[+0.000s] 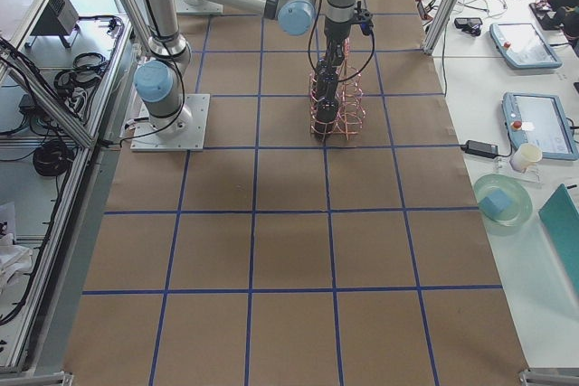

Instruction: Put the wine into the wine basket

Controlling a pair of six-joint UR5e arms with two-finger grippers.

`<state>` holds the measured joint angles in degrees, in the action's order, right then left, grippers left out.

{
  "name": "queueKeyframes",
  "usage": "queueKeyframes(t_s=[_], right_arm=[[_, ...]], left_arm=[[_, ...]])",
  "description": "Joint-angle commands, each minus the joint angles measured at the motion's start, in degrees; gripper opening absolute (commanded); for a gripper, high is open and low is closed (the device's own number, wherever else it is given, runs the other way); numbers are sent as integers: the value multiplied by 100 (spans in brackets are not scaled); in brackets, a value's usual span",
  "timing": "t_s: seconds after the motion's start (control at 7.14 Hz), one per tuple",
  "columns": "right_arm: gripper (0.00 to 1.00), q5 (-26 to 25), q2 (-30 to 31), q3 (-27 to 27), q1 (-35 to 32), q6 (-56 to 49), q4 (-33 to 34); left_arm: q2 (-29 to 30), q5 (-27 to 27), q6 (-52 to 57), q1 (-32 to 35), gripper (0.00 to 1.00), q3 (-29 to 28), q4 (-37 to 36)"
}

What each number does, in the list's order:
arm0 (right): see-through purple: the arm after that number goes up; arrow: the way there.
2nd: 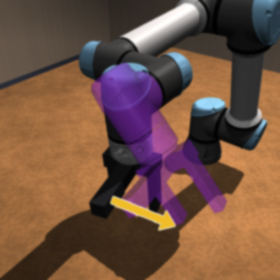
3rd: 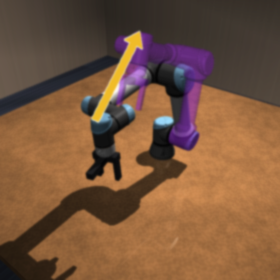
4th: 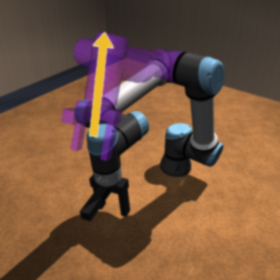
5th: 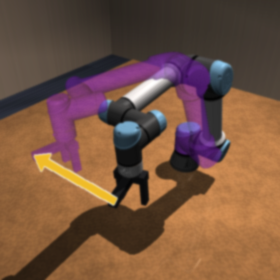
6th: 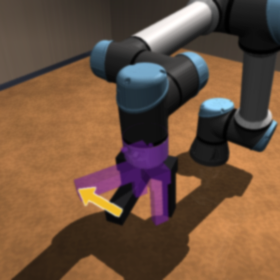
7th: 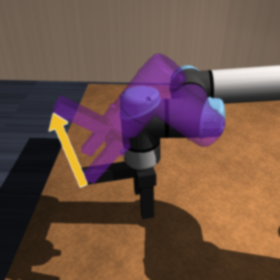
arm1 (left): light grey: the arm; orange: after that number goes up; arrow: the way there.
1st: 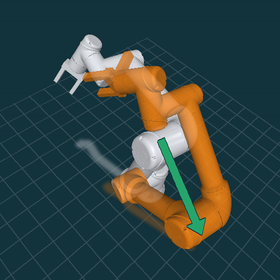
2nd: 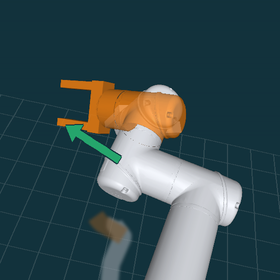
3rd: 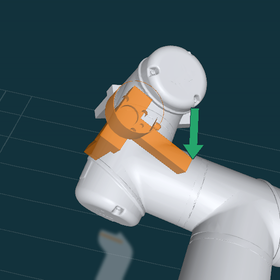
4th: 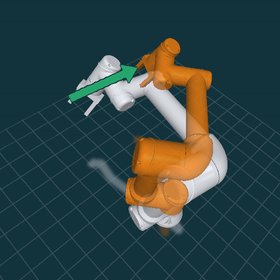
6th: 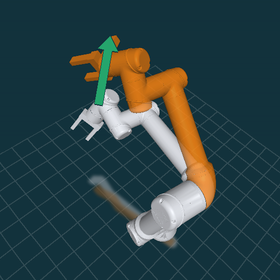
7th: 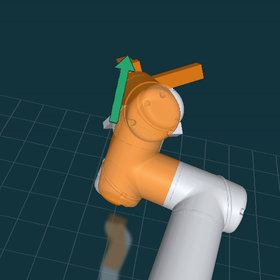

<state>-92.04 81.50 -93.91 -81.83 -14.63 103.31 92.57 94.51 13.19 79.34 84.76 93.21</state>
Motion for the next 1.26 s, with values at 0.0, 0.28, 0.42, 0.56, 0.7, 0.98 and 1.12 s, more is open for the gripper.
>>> queueKeyframes(t_s=[0.0, 0.28, 0.42, 0.56, 0.7, 0.98, 1.12], right_arm=[[48, 36, -2, -136, 0, 31, 31], [100, 45, 41, -15, 0, 31, 22], [100, 2, 68, 213, -17, 31, -117], [100, 1, 164, 563, -26, 57, -754], [100, 36, 373, 862, -70, 83, -1326], [100, 37, 743, 909, -725, 755, -1489], [100, 45, 762, 909, -1121, 1361, -1507]], left_arm=[[33, 6, -576, 20, 100, 5, -39], [-19, 6, -747, 38, 100, 5, 4], [-37, -12, -799, 47, 100, 5, 4], [-37, -12, -870, 125, 100, 5, 13], [-46, 40, -870, 291, 100, 5, 5], [-89, 6, -818, 354, 100, -3, 57], [-90, -38, -818, 372, 100, -3, 57]])
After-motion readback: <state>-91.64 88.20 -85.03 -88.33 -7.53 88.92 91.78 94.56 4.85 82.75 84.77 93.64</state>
